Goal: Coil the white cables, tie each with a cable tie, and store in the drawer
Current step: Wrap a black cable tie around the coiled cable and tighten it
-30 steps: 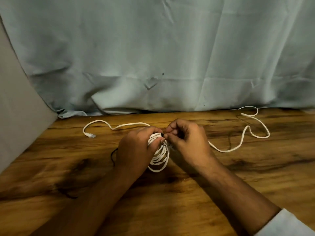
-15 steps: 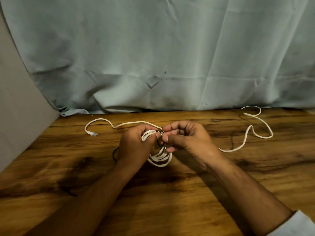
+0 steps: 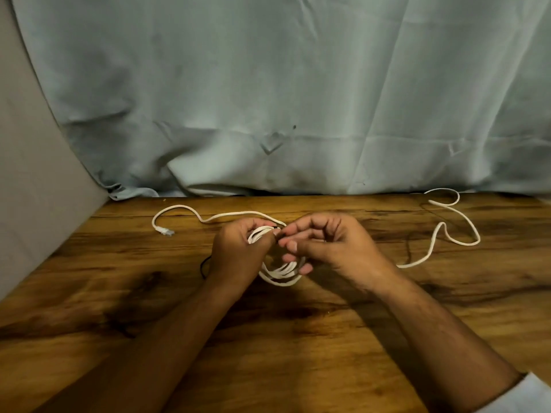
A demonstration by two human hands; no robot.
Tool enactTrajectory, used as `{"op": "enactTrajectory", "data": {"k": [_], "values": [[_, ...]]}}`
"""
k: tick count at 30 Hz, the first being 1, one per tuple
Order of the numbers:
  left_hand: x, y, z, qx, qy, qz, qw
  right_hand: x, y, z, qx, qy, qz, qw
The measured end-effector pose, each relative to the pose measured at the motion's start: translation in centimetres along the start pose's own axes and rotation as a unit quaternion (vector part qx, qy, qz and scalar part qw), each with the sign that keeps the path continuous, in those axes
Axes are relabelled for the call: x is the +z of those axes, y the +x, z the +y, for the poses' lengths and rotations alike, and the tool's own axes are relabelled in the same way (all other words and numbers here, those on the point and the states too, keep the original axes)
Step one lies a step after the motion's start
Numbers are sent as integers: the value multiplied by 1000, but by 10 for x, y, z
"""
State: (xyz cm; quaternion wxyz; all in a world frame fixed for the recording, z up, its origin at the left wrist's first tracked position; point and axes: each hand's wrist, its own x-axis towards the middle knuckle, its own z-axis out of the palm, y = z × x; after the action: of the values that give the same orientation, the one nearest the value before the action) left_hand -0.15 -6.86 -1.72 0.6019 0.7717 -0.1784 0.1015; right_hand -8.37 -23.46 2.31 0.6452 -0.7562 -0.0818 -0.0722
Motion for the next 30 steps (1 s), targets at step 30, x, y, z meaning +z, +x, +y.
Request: {"op": "enactTrajectory", "data": {"k": [30], "values": [[3,-2,-1,-13,-42,5,999,7,1,11,-168,-314,1,934]]}}
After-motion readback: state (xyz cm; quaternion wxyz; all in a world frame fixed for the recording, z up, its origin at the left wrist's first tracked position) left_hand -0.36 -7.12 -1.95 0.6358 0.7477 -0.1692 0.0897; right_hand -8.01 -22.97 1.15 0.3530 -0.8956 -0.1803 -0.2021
